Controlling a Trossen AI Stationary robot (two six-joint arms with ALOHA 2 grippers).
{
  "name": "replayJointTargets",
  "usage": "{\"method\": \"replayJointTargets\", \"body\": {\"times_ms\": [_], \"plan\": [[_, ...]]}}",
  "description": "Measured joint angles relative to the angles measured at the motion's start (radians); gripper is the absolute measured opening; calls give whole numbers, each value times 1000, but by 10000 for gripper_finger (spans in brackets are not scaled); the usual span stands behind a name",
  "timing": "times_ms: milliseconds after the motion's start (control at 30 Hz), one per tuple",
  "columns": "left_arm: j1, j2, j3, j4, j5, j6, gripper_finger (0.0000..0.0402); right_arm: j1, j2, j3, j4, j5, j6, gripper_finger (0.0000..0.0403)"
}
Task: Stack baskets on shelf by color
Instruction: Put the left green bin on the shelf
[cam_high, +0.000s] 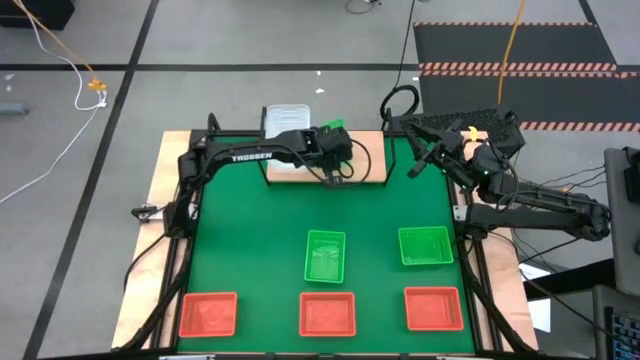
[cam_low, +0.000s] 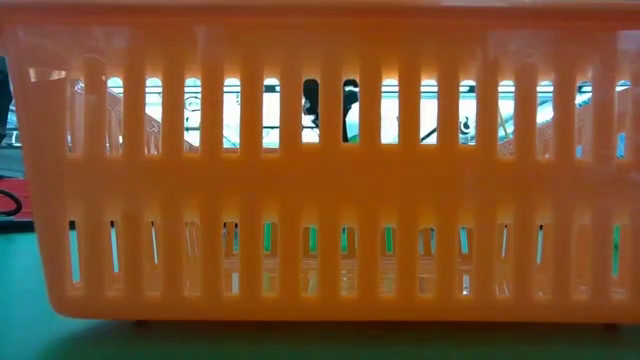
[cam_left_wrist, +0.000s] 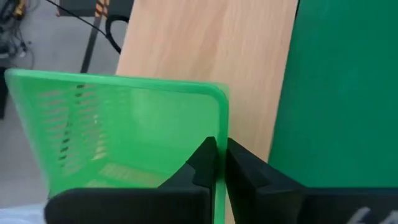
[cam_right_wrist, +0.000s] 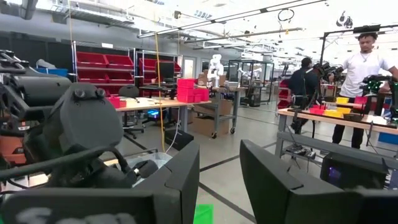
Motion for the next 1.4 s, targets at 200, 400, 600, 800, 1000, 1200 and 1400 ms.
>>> {"method": "replayJointTargets", "body": {"times_ms": [200, 400, 600, 800, 1000, 1200, 1400], "plan": [[-17, 11, -2, -23, -1, 23, 15, 0, 0, 0, 0, 0, 0, 112], [-14, 23, -2, -31, -3, 17, 44, 0, 0, 0, 0, 0, 0, 112], [-13, 28, -2, -22, -3, 3, 48, 0, 0, 0, 0, 0, 0, 112], [-13, 31, -2, -5, -4, -9, 49, 0, 0, 0, 0, 0, 0, 112], [-13, 17, -1, -91, -34, 24, 52, 0, 0, 0, -6, 0, 0, 112], [-11, -1, 0, -192, -49, 101, 102, 0, 0, 0, -9, 0, 0, 112], [9, -4, -1, -181, -46, 147, 153, 0, 0, 0, -9, 0, 6, 112]]}}
